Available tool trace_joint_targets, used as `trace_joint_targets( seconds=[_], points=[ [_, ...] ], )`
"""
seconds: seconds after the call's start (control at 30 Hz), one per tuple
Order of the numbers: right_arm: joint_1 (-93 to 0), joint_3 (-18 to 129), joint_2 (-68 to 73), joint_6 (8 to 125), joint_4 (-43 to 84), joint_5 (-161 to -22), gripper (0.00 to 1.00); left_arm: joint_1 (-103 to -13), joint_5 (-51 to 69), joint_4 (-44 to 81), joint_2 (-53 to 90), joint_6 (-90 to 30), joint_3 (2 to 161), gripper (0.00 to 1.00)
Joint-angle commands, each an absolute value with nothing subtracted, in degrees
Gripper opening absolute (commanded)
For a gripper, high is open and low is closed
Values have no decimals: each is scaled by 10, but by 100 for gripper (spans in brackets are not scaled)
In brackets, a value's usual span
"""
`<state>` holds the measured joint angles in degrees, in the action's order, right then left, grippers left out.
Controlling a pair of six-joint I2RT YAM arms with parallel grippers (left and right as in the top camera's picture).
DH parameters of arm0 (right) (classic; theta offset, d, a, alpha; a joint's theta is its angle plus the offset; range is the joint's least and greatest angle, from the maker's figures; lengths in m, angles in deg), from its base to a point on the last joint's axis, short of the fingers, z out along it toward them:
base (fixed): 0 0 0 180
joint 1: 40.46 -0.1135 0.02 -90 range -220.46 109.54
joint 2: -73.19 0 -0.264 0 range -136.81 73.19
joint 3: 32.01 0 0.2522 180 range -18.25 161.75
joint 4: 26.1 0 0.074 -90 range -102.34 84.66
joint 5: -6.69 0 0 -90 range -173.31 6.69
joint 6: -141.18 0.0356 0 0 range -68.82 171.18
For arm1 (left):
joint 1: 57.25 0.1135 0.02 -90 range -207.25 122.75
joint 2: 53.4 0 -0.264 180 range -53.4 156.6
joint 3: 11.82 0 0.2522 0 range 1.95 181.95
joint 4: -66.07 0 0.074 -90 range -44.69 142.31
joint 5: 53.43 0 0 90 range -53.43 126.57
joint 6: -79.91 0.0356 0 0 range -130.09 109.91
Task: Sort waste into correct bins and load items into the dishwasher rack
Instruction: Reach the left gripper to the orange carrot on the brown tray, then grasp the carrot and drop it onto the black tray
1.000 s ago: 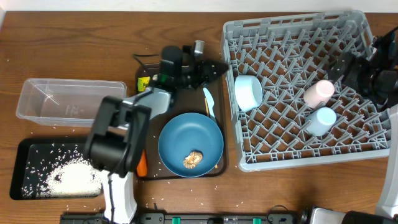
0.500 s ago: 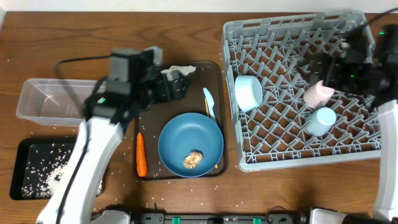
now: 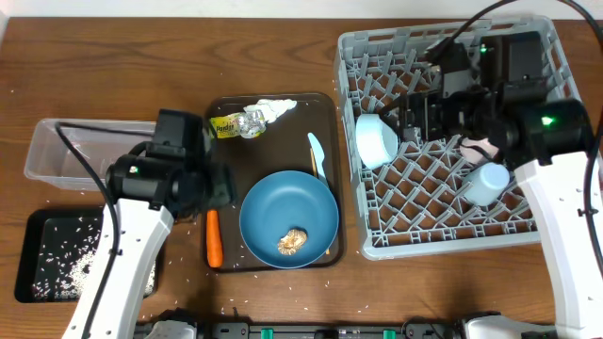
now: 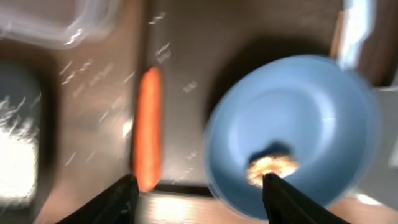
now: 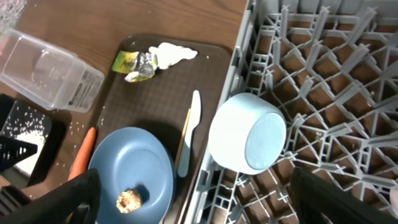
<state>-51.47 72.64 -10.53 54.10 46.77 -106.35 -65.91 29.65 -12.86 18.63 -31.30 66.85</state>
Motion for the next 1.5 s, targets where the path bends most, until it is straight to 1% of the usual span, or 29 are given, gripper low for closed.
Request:
trace_joint_targets(
  seconds=[0.0, 0.07, 0.13, 0.23, 0.27, 0.3, 0.57, 0.73, 0.87, 1.1, 1.13, 1.2, 1.27, 1.3, 1.47],
  points=[
    [-530, 726, -94, 533, 471, -1052, 89, -657, 375, -157, 192, -385, 648, 63],
    [-532, 726, -94, 533, 473, -1052, 88, -657, 368, -162, 192, -401, 623, 61],
    [-532, 726, -94, 533, 472, -1052, 87, -657, 367, -155, 193, -409, 592, 61],
    [-532, 726, -94, 533, 468, -1051, 87, -657, 348, -101, 193, -408, 535, 59],
    [-532, 726, -94, 533, 465, -1051, 87, -657, 343, -81, 193, -408, 517, 56],
    [-532, 726, -94, 533, 463, -1051, 87, -657, 340, -67, 193, -408, 503, 56],
    [-532, 726, -94, 533, 462, -1051, 88, -657, 340, 42, 200, -392, 409, 55],
    [-532, 726, -94, 533, 462, -1051, 88, -657, 336, 101, 217, -376, 377, 51],
    [-532, 726, -94, 533, 462, -1051, 89, -657, 300, 149, 240, -347, 359, 48],
    [-532, 726, -94, 533, 464, -1051, 90, -657, 306, 163, 277, -328, 359, 46],
    [-532, 726, -94, 533, 464, -1051, 89, -657, 306, 167, 279, -329, 359, 42],
    [-532, 726, -94, 533, 464, -1051, 90, -657, 305, 170, 278, -329, 359, 27],
    [-532, 726, -94, 533, 464, -1051, 89, -657, 305, 168, 276, -333, 362, 20],
    [-532, 726, -94, 533, 464, -1051, 90, -657, 305, 161, 274, -335, 366, 19],
    [-532, 726, -94, 532, 464, -1051, 90, -657, 306, 106, 238, -382, 397, 19]
  ],
)
